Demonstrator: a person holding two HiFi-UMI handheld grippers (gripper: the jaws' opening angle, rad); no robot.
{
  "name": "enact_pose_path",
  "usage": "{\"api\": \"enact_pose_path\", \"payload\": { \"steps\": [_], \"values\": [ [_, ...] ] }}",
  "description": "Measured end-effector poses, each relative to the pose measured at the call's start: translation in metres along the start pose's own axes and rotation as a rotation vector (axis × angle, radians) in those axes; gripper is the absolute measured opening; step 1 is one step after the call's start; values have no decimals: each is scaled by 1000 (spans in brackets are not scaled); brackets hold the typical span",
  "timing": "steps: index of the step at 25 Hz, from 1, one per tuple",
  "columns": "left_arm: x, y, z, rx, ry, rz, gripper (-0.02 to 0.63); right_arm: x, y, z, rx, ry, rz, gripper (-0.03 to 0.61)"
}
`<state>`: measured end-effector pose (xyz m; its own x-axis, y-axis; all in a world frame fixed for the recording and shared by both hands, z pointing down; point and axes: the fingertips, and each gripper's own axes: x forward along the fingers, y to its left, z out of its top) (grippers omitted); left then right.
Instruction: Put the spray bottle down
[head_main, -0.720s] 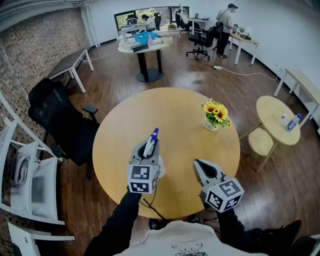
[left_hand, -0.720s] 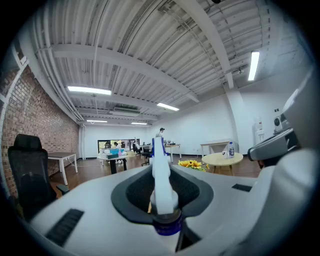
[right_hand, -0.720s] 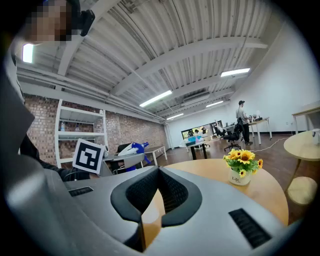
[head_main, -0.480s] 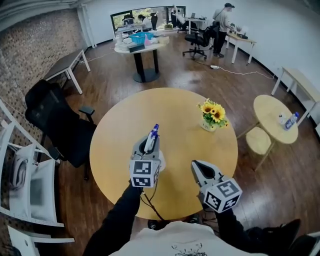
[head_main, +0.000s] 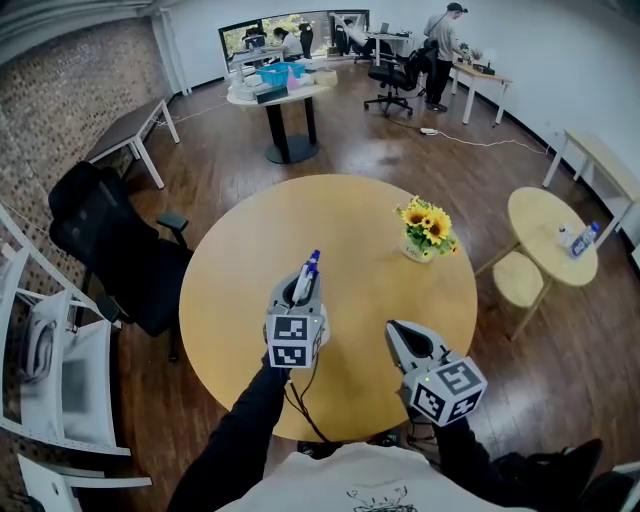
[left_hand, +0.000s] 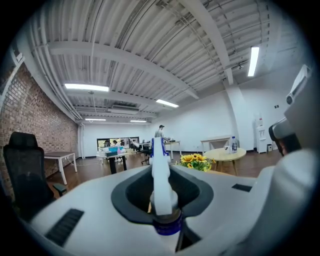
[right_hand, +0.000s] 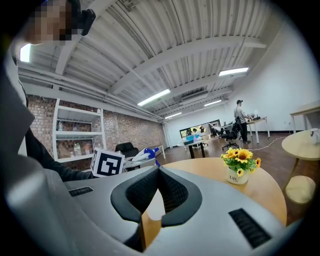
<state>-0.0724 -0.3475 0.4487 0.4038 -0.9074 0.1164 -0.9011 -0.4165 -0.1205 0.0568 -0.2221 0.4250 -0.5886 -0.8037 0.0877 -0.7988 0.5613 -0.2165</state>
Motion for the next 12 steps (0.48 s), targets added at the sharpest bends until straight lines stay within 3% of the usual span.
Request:
{"api": "enact_pose_path", "payload": {
  "steps": [12],
  "values": [
    [-5,-3,2,19,-35,10,100,-1,-1,4,-2,-5,-1,-25]
  ]
}}
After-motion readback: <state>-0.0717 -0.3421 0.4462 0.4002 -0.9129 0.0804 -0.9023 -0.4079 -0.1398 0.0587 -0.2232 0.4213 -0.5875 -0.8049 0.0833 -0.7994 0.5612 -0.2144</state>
